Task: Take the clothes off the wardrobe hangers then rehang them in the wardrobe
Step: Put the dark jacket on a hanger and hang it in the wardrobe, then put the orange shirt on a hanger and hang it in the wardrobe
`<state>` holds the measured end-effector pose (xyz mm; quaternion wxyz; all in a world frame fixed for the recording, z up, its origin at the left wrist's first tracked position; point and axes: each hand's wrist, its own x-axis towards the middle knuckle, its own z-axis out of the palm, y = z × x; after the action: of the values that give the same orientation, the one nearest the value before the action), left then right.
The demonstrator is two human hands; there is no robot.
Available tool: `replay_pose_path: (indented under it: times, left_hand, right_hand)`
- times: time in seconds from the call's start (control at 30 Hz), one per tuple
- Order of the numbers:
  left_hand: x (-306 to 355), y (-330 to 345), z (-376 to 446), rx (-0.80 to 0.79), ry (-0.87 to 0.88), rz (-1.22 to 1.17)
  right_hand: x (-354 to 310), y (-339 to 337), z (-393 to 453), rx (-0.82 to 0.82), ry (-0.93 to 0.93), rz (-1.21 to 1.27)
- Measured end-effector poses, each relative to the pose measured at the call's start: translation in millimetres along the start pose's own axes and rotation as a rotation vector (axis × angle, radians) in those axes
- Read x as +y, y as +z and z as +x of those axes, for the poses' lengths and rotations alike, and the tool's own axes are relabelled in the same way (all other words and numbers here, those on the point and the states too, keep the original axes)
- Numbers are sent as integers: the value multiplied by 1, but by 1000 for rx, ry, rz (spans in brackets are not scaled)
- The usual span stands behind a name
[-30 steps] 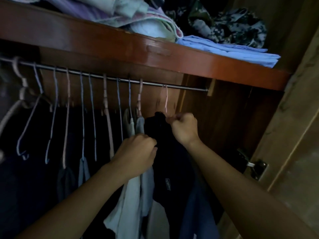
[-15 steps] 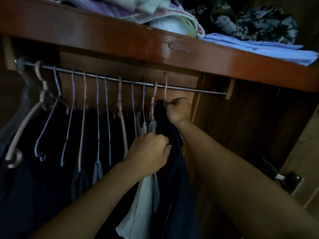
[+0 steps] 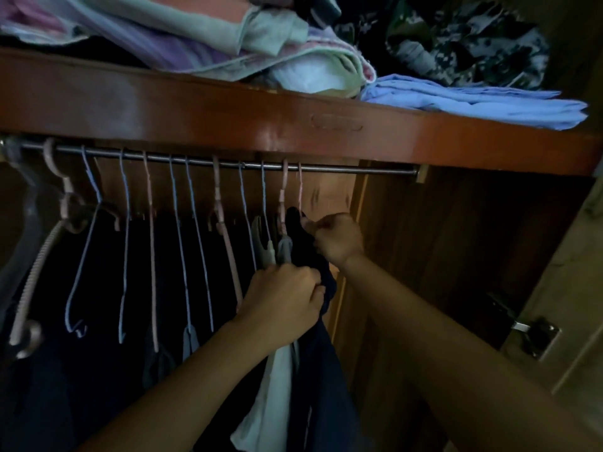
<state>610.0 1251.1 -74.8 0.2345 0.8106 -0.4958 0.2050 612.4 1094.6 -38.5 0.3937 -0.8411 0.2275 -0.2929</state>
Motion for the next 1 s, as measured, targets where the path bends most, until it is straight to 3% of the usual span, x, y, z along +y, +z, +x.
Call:
replay_pose_path:
  times: [0.2, 0.43, 0.6, 0.8, 1.0]
  left_hand:
    - [8, -2, 21, 37, 103, -114]
    - [29, 8, 39, -192, 282, -200]
    - [61, 14, 31, -278, 423, -45]
    - [129, 11, 4, -489, 539, -135]
    - [217, 4, -37, -763, 645, -182]
  right_hand:
    - [18, -47, -40, -32, 61, -236]
    - [23, -99, -110, -142, 69, -515]
    - [21, -134, -162, -175, 137, -658]
    - [27, -183, -245, -277, 193, -737]
    - [33, -241, -344, -215, 382, -803]
